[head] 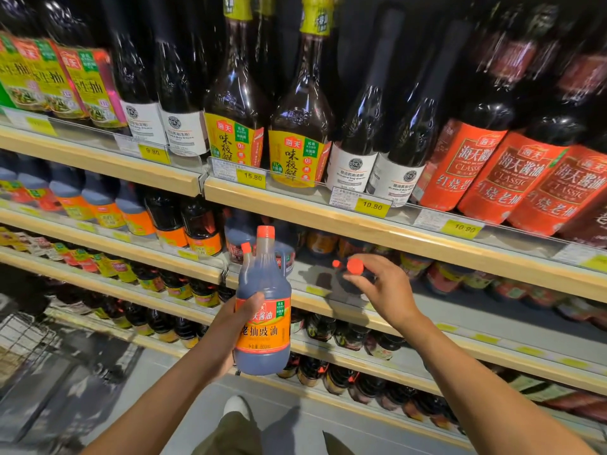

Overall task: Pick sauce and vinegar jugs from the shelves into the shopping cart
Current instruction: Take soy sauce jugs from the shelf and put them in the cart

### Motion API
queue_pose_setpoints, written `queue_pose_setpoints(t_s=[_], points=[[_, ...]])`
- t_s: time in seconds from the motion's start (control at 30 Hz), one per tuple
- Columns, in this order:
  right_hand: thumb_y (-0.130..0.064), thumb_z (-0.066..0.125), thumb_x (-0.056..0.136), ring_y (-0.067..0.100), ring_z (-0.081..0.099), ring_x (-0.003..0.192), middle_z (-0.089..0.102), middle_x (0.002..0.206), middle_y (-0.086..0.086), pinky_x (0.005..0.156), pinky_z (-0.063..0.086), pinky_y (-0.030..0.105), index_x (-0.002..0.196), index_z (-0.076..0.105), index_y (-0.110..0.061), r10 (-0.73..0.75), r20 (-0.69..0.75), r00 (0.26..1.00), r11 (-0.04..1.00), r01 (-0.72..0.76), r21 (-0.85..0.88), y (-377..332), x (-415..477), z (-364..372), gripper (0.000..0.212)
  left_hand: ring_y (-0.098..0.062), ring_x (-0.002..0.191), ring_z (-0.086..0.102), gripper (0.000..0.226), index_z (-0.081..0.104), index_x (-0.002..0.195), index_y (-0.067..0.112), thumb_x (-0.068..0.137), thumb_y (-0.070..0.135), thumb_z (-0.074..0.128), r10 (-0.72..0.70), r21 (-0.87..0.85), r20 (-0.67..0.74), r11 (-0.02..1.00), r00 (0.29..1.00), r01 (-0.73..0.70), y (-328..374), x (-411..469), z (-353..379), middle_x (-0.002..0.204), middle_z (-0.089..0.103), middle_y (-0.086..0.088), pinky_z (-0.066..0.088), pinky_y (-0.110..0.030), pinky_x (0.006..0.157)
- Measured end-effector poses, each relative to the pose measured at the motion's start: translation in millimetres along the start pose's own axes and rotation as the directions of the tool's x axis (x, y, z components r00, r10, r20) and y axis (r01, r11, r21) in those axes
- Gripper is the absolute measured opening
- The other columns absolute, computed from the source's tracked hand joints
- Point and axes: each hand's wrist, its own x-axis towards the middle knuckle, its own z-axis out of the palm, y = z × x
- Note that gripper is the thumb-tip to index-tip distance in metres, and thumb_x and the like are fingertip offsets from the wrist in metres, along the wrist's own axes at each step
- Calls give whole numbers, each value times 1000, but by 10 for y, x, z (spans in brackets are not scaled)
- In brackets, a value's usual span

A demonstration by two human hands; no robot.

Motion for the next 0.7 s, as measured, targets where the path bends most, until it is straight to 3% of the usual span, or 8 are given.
queue_pose_setpoints(t_s=[0.07, 0.17, 0.27, 0.33, 0.43, 0.5, 0.57, 0.7], points=[[-41, 77, 87, -3, 61, 76, 70, 83, -19, 69, 46, 18, 88, 73, -34, 148, -36, 988, 987, -145, 76, -34, 40, -15, 8, -40, 105, 71, 107, 60, 129, 14, 47, 77, 84, 4, 14, 2, 1000, 1000, -4, 5, 0, 4, 115, 72, -20, 59, -50, 83], [-43, 75, 86, 4, 51, 48, 48, 46, -15, 50, 35, 20, 57, 55, -25, 436, 2, 900, 888, -431, 157, 8, 176, -38, 41, -40, 107, 70, 107, 59, 131, 15, 47, 77, 84, -2, 29, -2, 1000, 1000, 2, 13, 4, 0, 116, 72, -19, 59, -50, 85], [-42, 62, 98, 26, 65, 90, 72, 90, 8, 71, 43, 32, 86, 66, -16, 620, 142, 772, 757, -636, 154, 153, 289, -99, 29, -38, 105, 71, 109, 60, 128, 16, 42, 78, 85, -19, 38, -10, 999, 1000, 19, 22, 12, 8, 114, 73, -18, 60, -48, 84], [-31, 51, 105, 34, 61, 119, 67, 126, 19, 81, 43, 30, 102, 62, -19, 682, 273, 679, 688, -721, 76, 206, 310, -173, 17, -40, 105, 71, 111, 62, 128, 14, 40, 78, 86, -28, 29, -20, 999, 999, 28, 19, 21, 22, 114, 73, -19, 59, -51, 87], [-20, 54, 105, 32, 52, 133, 56, 143, 17, 102, 41, 25, 121, 58, -19, 584, 273, 765, 748, -637, 185, 218, 411, -184, 17, -40, 105, 71, 108, 63, 125, 15, 41, 78, 86, -22, 27, -21, 999, 1000, 23, 9, 21, 40, 114, 73, -19, 60, -51, 87], [-33, 73, 94, 26, 51, 134, 54, 147, 7, 114, 38, 27, 132, 57, -16, 485, 162, 859, 789, -510, 344, 215, 412, -82, 45, -37, 103, 72, 106, 63, 125, 17, 41, 78, 86, -23, 23, -13, 999, 1000, 23, -3, 18, 46, 113, 74, -17, 61, -46, 81], [-65, 82, 71, 24, 59, 127, 62, 139, 3, 109, 48, 41, 135, 61, -15, 630, 122, 767, 673, -617, 408, 297, 312, 57, 84, -34, 101, 73, 104, 64, 122, 19, 39, 78, 86, -23, 21, -9, 1000, 1000, 23, -28, 20, 45, 111, 75, -14, 62, -40, 76], [-57, 86, 68, 28, 72, 100, 76, 102, 15, 84, 59, 50, 100, 74, 0, 724, 28, 689, 608, -657, 445, 316, 35, 325, 66, -33, 100, 74, 104, 64, 121, 20, 38, 79, 85, -4, 33, -3, 999, 1000, 4, -98, 42, 17, 110, 75, -13, 62, -39, 75]])
